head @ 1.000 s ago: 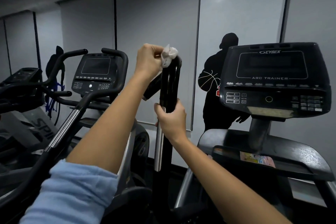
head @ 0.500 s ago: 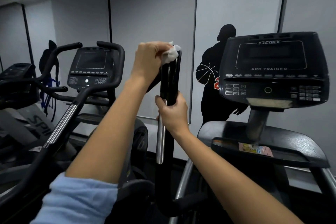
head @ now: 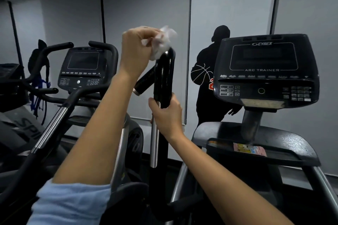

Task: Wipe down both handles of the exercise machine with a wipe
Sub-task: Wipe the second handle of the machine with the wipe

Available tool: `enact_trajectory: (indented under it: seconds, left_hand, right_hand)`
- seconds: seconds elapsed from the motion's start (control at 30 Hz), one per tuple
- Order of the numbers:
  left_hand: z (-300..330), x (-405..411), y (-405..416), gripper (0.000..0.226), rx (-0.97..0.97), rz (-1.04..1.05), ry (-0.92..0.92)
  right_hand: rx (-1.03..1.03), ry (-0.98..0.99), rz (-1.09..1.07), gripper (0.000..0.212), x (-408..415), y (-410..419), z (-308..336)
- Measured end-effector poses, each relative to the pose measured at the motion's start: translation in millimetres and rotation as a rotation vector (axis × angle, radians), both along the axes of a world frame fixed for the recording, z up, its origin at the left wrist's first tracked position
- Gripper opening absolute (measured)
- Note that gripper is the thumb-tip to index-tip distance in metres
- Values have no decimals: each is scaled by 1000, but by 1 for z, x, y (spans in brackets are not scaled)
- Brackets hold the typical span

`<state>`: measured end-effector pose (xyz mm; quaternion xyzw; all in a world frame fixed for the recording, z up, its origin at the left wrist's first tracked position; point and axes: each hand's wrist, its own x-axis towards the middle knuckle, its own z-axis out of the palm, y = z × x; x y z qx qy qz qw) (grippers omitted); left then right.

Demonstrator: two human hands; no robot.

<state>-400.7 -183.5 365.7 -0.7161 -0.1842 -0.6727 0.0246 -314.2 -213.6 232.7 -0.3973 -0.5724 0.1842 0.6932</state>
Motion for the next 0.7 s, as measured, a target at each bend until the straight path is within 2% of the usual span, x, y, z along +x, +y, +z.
enact_trajectory:
  seconds: [0.1, 0.3, 0.43, 0.6, 0.7]
  left_hand:
    - [-1, 3, -5, 23, -51, 27, 237]
    - [20, 8, 25, 19, -108, 129, 198]
    - [18, 17, 53, 14, -180, 86, 99]
    - [6, 23, 74, 38, -281, 162, -87]
    - [-3, 17, 57, 8, -212, 63, -232]
  right_hand:
    - [7, 31, 11, 16, -1, 0, -1]
    - [43, 0, 7, 16, 0, 2, -1]
    - [53, -20, -6, 17, 1, 6, -2]
    - [94, -45, -4, 16, 3, 5, -1]
    - [88, -30, -7, 16, 3, 5, 0]
